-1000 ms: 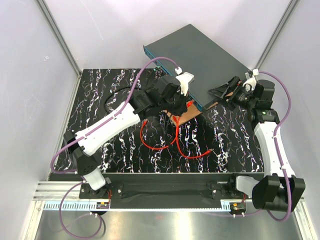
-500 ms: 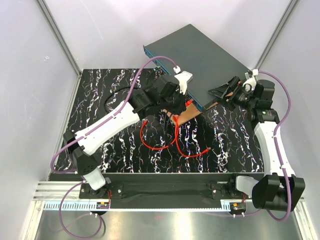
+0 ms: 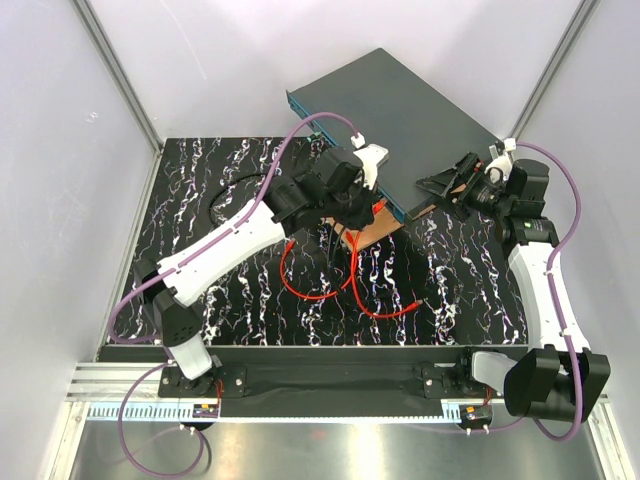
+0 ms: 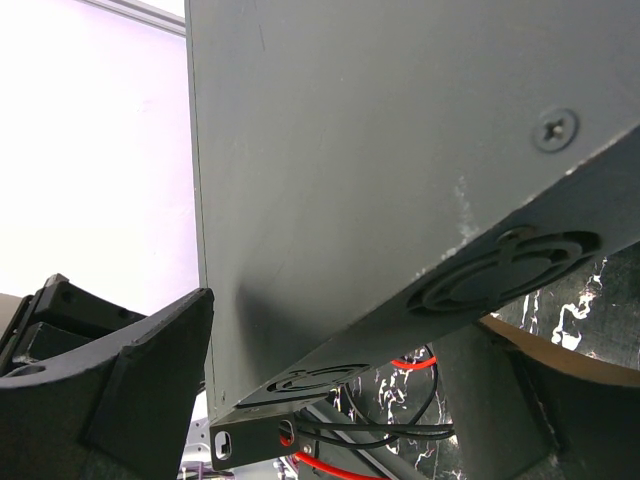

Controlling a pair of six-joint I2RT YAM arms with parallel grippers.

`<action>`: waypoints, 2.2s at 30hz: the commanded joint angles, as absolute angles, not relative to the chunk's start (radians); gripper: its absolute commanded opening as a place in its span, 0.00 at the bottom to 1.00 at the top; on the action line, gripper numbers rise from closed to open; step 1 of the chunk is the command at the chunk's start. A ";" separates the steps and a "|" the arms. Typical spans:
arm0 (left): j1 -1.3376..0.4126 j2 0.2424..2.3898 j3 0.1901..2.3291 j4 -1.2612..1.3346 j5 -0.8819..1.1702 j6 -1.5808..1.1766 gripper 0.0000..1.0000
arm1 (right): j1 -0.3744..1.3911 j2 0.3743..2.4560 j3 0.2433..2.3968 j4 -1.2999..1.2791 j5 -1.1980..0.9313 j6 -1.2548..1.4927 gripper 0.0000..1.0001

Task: Insert the plug into the switch port

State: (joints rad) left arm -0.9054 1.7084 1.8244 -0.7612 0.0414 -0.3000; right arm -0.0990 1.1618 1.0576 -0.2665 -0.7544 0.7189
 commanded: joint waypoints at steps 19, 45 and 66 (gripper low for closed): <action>-0.902 1.764 1.982 -0.663 0.193 -0.279 0.00 | -0.098 1.170 1.026 -0.118 -0.833 0.790 0.50; -0.864 1.789 2.074 -0.607 0.116 -0.253 0.00 | -0.098 1.155 0.973 -0.074 -0.868 0.816 0.00; -0.873 1.907 2.241 -0.552 0.155 -0.273 0.00 | -0.095 1.149 0.943 -0.052 -0.882 0.825 0.00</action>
